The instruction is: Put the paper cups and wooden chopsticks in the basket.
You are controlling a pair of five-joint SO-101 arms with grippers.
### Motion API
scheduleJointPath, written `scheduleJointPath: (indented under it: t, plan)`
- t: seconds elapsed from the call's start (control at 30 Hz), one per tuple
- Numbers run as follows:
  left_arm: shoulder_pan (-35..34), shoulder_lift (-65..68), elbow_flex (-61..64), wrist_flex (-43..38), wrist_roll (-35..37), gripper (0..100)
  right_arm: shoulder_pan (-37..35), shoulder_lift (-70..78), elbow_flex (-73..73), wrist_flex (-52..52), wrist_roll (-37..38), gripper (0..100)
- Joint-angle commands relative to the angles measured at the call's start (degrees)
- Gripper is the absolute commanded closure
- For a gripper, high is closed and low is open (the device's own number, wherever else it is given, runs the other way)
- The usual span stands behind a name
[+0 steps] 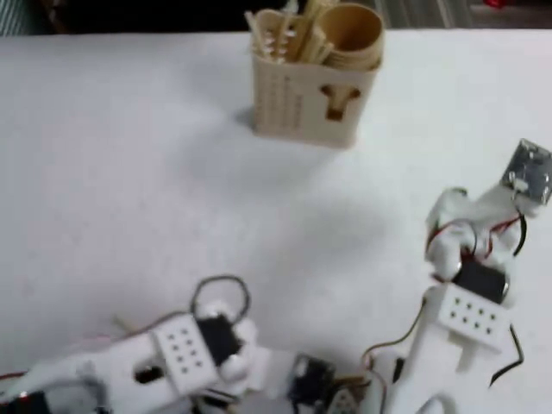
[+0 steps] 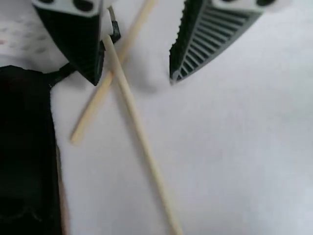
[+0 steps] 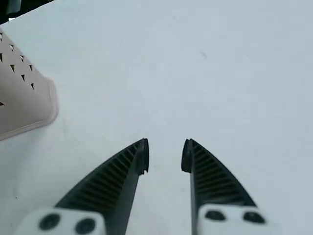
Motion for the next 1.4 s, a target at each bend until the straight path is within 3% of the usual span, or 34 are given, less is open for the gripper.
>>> scheduleJointPath:
  t: [0.0, 0.2, 0.4, 0.53, 0.87, 0.93, 1.13, 1.37]
  plan:
    - [0.8, 11.4, -4.5, -1.6, 0.7, 77, 0.5, -1.4, -0.5, -0.9, 0.8, 87.2]
    - [0.9, 21.0, -8.7, -1.4, 0.6, 77, 0.5, -1.4, -0.5, -0.7, 0.8, 87.2]
    - [0.9, 22.0, -8.5, -3.3, 0.9, 77, 0.6, -1.4, -0.5, -0.7, 0.8, 87.2]
    - [0.9, 22.0, -4.9, -10.8, 7.4, 77, 0.6, -1.4, -0.5, -0.7, 0.8, 87.2]
    - [0.7, 22.1, -5.5, -11.0, 7.9, 77, 0.6, -1.4, -0.5, -0.7, 1.1, 87.2]
    - [0.3, 22.0, -5.7, -10.9, 8.0, 78, 0.6, -1.4, -0.4, -0.6, 4.0, 87.2]
    - [-5.9, 21.9, -6.9, -11.1, 7.7, 91, 2.0, -1.4, -0.3, -0.7, 12.7, 87.3]
    - [-11.7, 21.9, -7.2, -11.4, 1.6, 98, 2.4, -1.5, -0.4, -0.7, 11.2, 87.2]
